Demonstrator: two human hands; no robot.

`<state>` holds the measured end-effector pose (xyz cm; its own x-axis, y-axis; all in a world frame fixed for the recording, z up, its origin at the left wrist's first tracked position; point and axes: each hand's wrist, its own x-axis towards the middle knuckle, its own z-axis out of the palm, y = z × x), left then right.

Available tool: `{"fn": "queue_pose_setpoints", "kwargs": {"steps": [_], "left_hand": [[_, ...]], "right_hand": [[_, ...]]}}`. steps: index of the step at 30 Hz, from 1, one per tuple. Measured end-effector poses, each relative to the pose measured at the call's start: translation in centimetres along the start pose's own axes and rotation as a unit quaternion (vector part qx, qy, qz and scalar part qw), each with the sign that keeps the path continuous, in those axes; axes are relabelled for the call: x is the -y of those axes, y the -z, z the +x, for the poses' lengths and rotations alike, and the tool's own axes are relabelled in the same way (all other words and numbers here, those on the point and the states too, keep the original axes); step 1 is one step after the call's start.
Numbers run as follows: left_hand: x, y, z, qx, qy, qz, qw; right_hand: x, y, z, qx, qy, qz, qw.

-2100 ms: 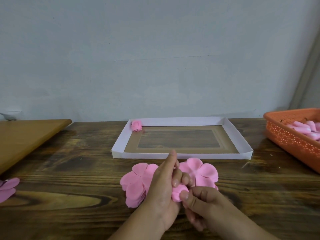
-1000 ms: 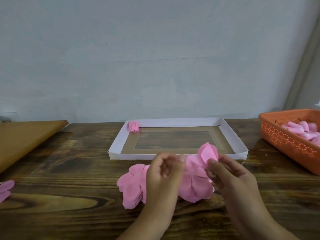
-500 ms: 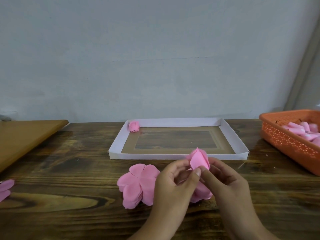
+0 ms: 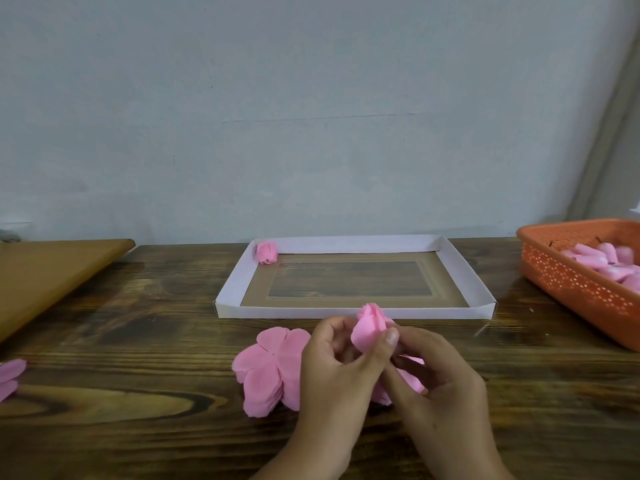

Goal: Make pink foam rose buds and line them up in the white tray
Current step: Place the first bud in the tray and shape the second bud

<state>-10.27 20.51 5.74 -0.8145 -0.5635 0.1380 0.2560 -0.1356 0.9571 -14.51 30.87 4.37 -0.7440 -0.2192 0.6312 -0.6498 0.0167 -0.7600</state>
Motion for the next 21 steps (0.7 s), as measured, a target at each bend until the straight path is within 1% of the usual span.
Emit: {"fn": "queue_pose_setpoints", "kwargs": {"steps": [5,10,15,19,21], "left_hand": [[0.1,0.4,0.4,-0.009,0.026,-0.005,1.000],[-0.1,0.6,0.7,0.004,0.022,-0.011,1.000],[-0.6,0.9,1.1,-0.007,-0.003,0.005,1.000],[-2.0,1.5,3.3,-0.037,-0.019,0.037,0.998],[-3.3,2.2,5.6,-0.042,-0.051,0.079,0.995]], "right_hand": [[-0.8,-0.1,-0.1,-0.005,0.021,-0.055,0.998],[-0.3,0.0,0.1,0.011,0.003,-0.016,1.000],[-0.1,0.4,0.1,0.041,-0.027,0.017,0.999],[-0.3,0.7,0.3,0.016,-0.065,0.024,0.998],[-0.6,0.8,0.4,0.007,-0.085,0.020,0.996]]}}
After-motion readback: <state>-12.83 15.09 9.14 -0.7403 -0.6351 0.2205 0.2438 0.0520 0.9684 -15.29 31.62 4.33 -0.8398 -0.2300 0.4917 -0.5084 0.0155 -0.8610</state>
